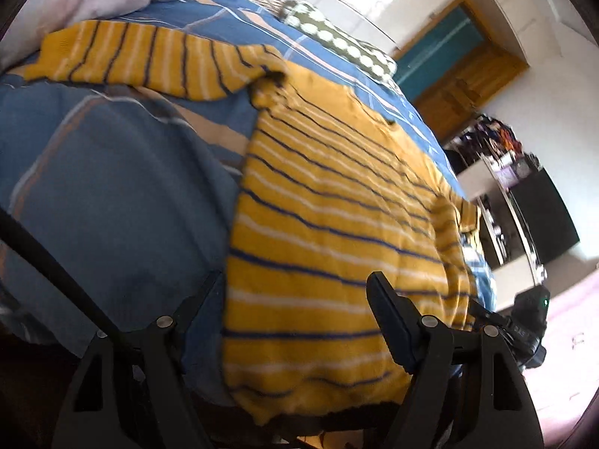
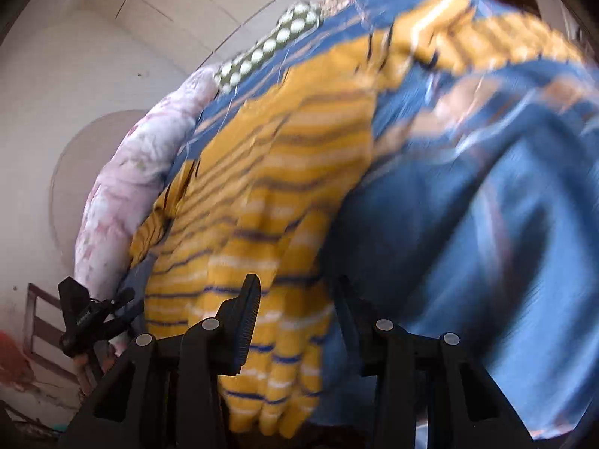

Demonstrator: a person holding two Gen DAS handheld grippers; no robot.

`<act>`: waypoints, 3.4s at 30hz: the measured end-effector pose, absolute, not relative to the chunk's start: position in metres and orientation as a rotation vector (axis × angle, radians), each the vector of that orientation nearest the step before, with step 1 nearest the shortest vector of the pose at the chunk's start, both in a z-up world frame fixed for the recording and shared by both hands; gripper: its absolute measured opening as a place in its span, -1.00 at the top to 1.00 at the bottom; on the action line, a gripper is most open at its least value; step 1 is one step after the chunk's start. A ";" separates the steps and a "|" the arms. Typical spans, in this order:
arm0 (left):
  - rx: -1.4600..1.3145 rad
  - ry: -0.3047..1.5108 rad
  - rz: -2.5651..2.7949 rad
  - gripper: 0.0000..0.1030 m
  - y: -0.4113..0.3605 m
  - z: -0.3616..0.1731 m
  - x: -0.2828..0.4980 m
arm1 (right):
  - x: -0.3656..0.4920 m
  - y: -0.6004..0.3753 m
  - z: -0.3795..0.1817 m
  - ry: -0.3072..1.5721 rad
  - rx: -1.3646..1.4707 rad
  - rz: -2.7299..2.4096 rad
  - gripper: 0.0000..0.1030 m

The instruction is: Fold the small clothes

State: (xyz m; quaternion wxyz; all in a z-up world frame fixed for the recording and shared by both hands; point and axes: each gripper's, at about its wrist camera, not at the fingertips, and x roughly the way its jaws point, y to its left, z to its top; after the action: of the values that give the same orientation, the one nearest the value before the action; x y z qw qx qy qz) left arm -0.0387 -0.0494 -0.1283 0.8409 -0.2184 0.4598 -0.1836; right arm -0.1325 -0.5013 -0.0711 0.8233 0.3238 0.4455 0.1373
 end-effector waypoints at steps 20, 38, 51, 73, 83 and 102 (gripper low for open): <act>-0.281 1.028 -0.255 0.86 -0.036 -0.106 -0.130 | -0.229 -0.477 -0.074 1.066 0.589 0.320 0.80; -0.225 0.809 0.087 -0.27 0.064 -0.060 -0.059 | -0.204 -0.456 -0.020 0.943 0.310 0.238 0.45; -0.178 0.867 0.259 -0.27 0.099 -0.073 0.010 | -0.137 -0.425 -0.032 0.934 0.301 0.210 0.24; -0.397 0.991 0.291 0.84 0.161 -0.122 0.124 | -0.129 -0.430 -0.045 0.945 0.323 0.173 0.21; -0.234 0.759 -0.080 0.85 -0.004 0.024 0.116 | -0.134 -0.446 -0.036 0.863 0.386 0.215 0.21; -0.120 0.936 -0.422 -0.06 -0.188 -0.003 0.045 | -0.161 -0.529 -0.019 0.753 0.483 0.090 0.21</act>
State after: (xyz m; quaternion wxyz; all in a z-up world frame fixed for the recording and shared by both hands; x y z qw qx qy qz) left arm 0.0450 -0.1881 -0.0034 0.8695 -0.0573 0.4473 -0.2015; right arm -0.1606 -0.5285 -0.0186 0.9008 0.2333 0.3638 0.0433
